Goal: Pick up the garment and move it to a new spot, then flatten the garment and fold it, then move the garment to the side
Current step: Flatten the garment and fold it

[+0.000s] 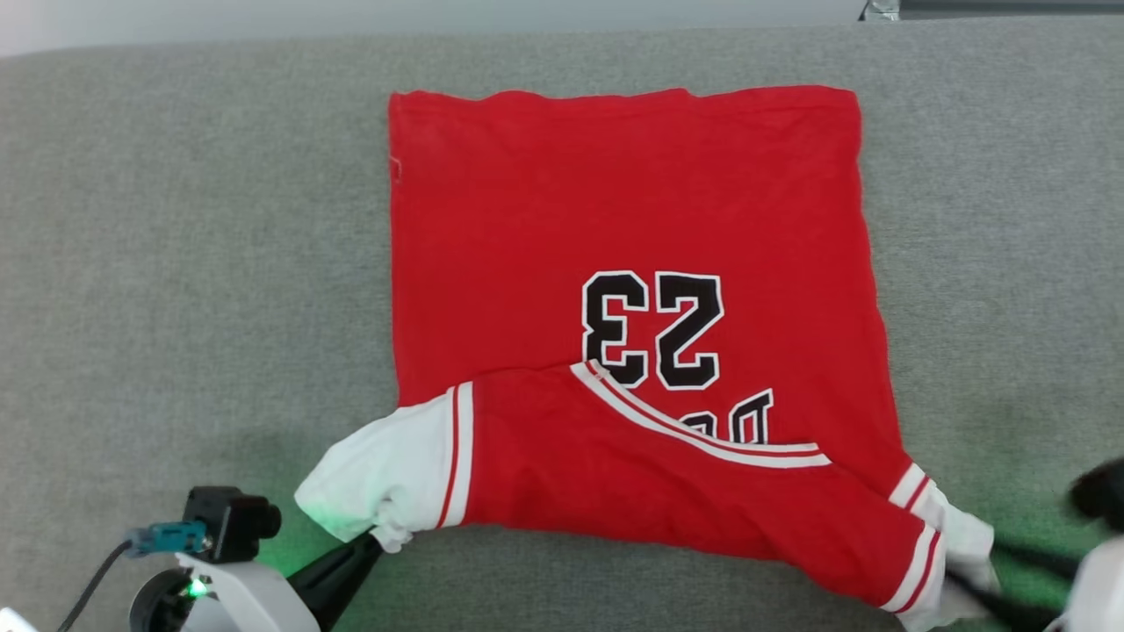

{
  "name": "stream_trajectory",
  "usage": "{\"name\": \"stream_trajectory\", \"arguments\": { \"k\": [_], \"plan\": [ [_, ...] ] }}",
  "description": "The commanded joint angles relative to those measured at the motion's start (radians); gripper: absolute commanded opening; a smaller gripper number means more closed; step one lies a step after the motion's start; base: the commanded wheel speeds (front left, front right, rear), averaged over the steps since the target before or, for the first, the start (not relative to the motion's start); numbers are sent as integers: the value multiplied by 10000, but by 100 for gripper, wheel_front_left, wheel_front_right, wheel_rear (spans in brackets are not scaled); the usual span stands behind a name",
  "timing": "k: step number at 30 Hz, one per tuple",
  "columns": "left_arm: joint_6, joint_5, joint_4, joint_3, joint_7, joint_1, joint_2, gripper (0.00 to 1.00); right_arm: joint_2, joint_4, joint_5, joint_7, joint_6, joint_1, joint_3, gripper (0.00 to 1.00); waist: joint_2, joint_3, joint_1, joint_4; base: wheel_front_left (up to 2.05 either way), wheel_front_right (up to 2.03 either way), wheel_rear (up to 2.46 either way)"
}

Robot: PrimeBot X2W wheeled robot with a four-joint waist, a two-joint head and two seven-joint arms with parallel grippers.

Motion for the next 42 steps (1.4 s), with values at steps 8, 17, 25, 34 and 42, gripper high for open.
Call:
{"name": "stream_trajectory", "arguments": {
  "k": [8, 17, 25, 34, 42],
  "plan": [
    [194, 88, -714, 137, -200, 59, 134, 0, -1515, -2350, 1235, 1187, -80, -278, -2899, 100, -1, -65, 0, 101, 0, 0, 0],
    [-10, 530, -1033, -84, 179, -832, -241, 0, -1478, -618, -350, 2016, -80, -4667, -2523, 100, -1, 705, 0, 1052, 0, 0, 0],
    [-176, 902, -1010, -334, 334, -1471, -710, 0, 282, 3423, -1688, 2471, -81, -9150, 93, 100, -1, 1649, 0, 1881, 0, 0, 0],
    [-274, 1095, -881, -526, 308, -1724, -1081, 0, 939, 6318, -1839, 3050, -81, -11177, 1490, 100, -1, 2324, 0, 2382, 0, 0, 0],
    [-366, 1122, -622, -590, 197, -1838, -1297, 0, 1304, 7559, -1614, 3359, -78, -11525, 2797, 100, -1, 2519, 0, 2487, 0, 0, 0]
  ]
}}
